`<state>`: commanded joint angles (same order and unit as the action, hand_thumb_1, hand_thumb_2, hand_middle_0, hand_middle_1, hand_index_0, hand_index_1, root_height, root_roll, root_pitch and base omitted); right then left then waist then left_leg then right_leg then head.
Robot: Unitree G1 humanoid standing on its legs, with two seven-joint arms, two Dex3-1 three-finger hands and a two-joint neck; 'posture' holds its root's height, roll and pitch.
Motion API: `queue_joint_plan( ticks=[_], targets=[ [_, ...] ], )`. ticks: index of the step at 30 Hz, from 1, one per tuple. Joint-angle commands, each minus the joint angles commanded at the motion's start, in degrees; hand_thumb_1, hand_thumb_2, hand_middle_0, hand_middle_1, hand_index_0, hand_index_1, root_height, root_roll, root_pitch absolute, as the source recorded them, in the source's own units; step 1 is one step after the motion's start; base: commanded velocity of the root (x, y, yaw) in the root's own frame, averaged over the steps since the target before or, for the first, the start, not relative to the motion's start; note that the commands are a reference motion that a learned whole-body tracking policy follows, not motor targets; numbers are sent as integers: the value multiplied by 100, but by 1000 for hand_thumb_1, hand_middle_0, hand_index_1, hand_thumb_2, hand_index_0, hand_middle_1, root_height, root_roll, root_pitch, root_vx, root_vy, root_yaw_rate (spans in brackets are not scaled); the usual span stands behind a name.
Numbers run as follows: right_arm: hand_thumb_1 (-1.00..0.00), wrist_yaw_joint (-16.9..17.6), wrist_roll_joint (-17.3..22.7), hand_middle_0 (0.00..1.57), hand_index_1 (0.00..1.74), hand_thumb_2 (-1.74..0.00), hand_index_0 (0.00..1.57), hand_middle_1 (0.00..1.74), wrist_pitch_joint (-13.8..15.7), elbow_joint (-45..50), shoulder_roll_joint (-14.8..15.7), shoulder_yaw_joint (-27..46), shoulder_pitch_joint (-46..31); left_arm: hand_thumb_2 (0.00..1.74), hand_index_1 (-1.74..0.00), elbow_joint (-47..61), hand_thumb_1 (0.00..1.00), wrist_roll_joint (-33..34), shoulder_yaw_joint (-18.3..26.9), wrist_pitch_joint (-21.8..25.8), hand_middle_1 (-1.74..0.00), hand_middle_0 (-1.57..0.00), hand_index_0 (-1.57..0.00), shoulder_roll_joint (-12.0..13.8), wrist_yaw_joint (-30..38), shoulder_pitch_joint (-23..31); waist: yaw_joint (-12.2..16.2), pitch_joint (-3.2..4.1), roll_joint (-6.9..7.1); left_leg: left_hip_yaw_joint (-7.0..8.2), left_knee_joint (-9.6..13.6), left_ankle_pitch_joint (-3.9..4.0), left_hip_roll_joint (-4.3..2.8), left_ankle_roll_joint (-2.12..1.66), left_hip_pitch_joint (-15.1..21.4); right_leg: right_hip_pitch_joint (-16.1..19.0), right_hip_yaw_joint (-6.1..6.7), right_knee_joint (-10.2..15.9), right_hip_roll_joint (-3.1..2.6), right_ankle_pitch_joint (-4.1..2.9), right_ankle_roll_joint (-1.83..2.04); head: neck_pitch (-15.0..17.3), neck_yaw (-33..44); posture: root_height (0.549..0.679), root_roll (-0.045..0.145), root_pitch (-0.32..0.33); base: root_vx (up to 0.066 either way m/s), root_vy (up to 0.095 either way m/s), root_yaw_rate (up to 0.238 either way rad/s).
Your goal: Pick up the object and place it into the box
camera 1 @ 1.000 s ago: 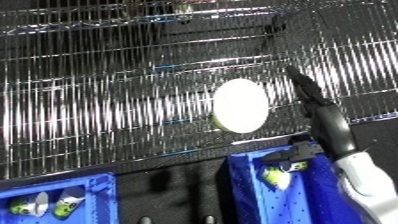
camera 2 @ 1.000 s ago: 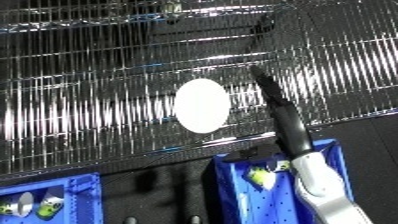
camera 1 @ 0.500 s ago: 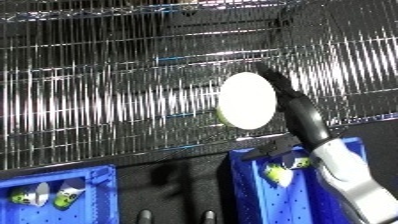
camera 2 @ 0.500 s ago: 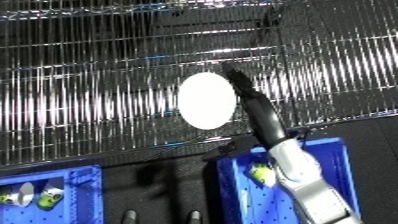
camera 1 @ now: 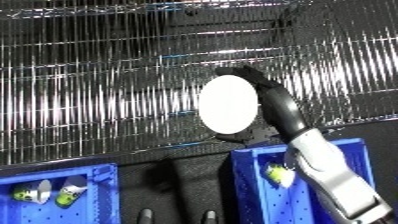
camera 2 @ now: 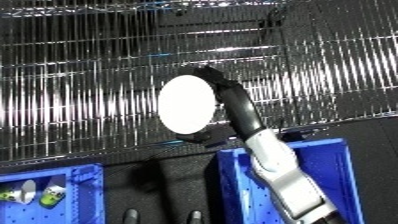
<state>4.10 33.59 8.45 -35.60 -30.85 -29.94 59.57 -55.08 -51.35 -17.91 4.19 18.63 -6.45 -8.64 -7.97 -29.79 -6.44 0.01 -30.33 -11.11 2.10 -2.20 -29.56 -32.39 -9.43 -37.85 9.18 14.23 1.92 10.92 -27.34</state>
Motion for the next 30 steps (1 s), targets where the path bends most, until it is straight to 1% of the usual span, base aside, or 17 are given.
queue_joint_plan(
  ticks=[3,9,12,15,19,23,26,30],
  targets=[
    [-750,65,-12,1178,1305,-1305,1178,1305,-58,-6,-12,-4,-30,0,0,13,0,24,2,3,0,0,0,-6,-13,5,8,0,2,12,2,2,-7,2,3,-5,9,-2,0,-2,0,-10,-1,645,77,147,0,13,-20],
    [-750,91,-69,1178,1305,-1305,1178,1305,-74,8,-100,18,-117,0,0,35,0,79,-16,62,0,0,0,-14,-28,37,38,0,23,33,38,11,-28,-1,40,21,21,50,-11,-33,12,-54,10,646,75,147,-5,3,-23],
    [-750,73,-88,1178,1305,-1305,1178,1305,-31,158,-160,39,-194,0,0,48,0,87,1,80,0,0,0,-15,-6,51,75,0,45,49,64,14,-40,-6,66,40,40,95,-31,-49,20,-98,65,647,73,147,-12,8,-48],
    [-750,126,-124,1178,1305,-1305,1178,1305,45,494,-199,123,-366,0,0,45,0,72,55,99,0,0,0,-25,18,71,137,0,82,75,80,9,-61,-11,94,63,68,133,-54,-56,31,-139,143,647,72,148,-13,18,-79],
    [-750,332,-398,1178,1305,-1305,1178,1305,225,1199,-239,352,-767,0,0,20,0,42,190,158,0,0,0,-65,67,93,280,0,158,127,59,-18,-94,-11,114,65,133,148,-101,-54,44,-271,544,647,71,148,-11,43,-109],
    [-750,624,-658,1178,1305,-1305,1178,1305,332,2115,-324,724,-1428,0,0,96,0,-48,352,226,0,0,0,-118,215,124,429,0,248,190,57,-36,-129,6,114,46,195,167,-151,-69,74,-389,786,647,68,153,-16,37,-116],
    [-750,706,-655,1178,1305,-1305,1178,1305,522,2667,-375,1040,-1972,0,0,117,0,-77,494,274,0,0,0,-136,281,170,550,0,326,237,59,-45,-166,17,114,39,229,198,-202,-90,98,-464,897,648,64,158,-28,15,-123],
    [-750,792,-540,1178,1305,-1305,1178,1305,903,3082,-445,1430,-2623,0,0,11,0,-107,676,336,0,0,0,-137,289,233,718,0,427,295,4,-103,-223,24,134,59,277,219,-263,-101,117,-552,980,648,58,159,-24,3,-134]
  ],
)
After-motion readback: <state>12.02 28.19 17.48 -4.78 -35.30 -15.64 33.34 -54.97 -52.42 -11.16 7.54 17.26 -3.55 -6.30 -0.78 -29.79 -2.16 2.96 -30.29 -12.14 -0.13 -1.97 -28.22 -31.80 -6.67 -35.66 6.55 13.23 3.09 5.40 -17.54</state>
